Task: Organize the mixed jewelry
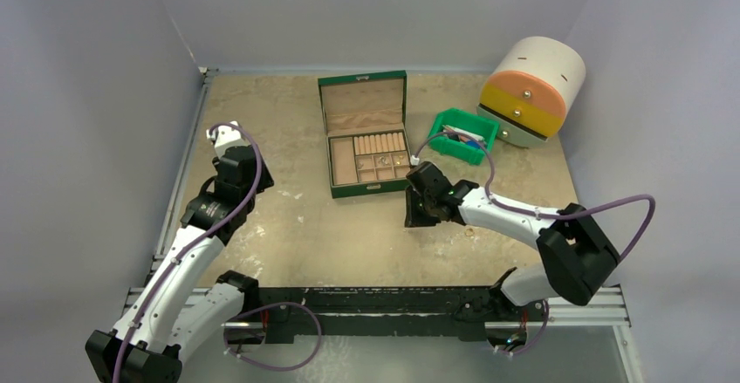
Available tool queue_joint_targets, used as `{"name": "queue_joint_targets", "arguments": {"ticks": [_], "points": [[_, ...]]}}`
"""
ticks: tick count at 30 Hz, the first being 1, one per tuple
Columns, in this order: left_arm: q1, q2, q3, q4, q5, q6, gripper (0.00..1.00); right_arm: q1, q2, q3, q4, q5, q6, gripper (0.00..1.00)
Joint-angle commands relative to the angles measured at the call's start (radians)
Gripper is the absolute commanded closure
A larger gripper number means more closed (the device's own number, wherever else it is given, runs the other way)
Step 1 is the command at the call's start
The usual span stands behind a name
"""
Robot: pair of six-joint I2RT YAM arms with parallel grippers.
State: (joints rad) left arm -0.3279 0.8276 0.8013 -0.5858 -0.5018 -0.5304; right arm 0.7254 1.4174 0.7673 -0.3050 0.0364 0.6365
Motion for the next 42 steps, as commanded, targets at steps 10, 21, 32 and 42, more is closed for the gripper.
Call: {"name": "queue_joint_targets", "arguments": {"ticks": [10, 21, 32, 42], "points": [[-0.003, -0.002, 0.025, 0.030, -0.010, 0.012, 0.54, 0.009, 0.022, -0.028, 0.024, -0.003, 0.009, 0.71], [-0.003, -0.001, 0.025, 0.030, -0.009, 0.012, 0.54, 0.032, 0.030, -0.035, 0.010, 0.009, 0.030, 0.71], [-0.003, -0.001, 0.026, 0.030, -0.006, 0.012, 0.54, 0.072, 0.062, -0.018, -0.026, 0.072, 0.050, 0.71], [-0.003, -0.002, 0.025, 0.030, -0.009, 0.012, 0.54, 0.105, 0.117, 0.010, -0.045, 0.139, 0.072, 0.77]]}}
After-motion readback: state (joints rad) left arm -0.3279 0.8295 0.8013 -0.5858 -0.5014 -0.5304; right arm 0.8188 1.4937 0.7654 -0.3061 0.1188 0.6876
